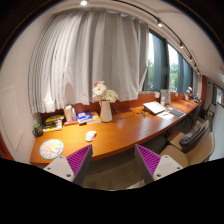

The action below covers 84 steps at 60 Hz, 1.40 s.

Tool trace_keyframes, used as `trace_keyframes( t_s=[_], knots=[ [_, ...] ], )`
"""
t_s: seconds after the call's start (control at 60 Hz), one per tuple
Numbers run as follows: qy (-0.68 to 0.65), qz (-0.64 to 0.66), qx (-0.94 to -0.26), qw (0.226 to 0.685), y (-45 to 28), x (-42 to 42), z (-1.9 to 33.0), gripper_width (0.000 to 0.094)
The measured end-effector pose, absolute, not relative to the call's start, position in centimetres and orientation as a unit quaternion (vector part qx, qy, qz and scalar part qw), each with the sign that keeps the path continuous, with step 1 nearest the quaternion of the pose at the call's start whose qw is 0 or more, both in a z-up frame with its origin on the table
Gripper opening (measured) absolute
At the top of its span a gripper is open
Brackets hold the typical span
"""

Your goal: Arrange mouse

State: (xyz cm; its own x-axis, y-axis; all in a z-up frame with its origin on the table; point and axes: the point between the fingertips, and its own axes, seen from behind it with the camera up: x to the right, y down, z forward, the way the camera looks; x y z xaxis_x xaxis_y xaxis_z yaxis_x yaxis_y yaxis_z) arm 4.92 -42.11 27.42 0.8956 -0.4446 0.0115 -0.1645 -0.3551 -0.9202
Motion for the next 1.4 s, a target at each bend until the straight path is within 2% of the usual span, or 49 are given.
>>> trace_keyframes(
  t_s=[0.133, 0.167, 0.183, 0.283, 0.55, 0.767, 0.883, 1.033, 1.267, 1.35, 1.4],
  knots=[
    [0.187, -0.128, -0.810, 0.540, -42.4, 6.8, 25.7, 0.0853],
    [0.181, -0.127, -0.816, 0.535, -42.1, 7.6, 26.2, 0.0852],
    [0.181, -0.126, -0.813, 0.539, -42.2, 7.6, 25.1, 0.0850],
    [0.161, -0.108, -0.828, 0.526, -41.2, 9.0, 23.9, 0.0842],
    [0.119, -0.072, -0.865, 0.483, -33.4, 9.3, 14.1, 0.0840],
    [0.083, -0.034, -0.892, 0.443, -22.3, 6.4, 5.9, 0.0842],
    [0.067, -0.023, -0.904, 0.422, -16.2, 5.3, 2.7, 0.0848],
    [0.071, -0.022, -0.911, 0.407, -8.9, 5.1, 0.4, 0.0862],
    [0.053, -0.028, -0.919, 0.390, -1.2, 4.8, -1.0, 0.0868],
    [0.049, -0.030, -0.921, 0.385, 0.4, 4.7, -1.1, 0.0848],
    [0.048, -0.031, -0.922, 0.384, 1.3, 4.5, -1.2, 0.0802]
  ],
)
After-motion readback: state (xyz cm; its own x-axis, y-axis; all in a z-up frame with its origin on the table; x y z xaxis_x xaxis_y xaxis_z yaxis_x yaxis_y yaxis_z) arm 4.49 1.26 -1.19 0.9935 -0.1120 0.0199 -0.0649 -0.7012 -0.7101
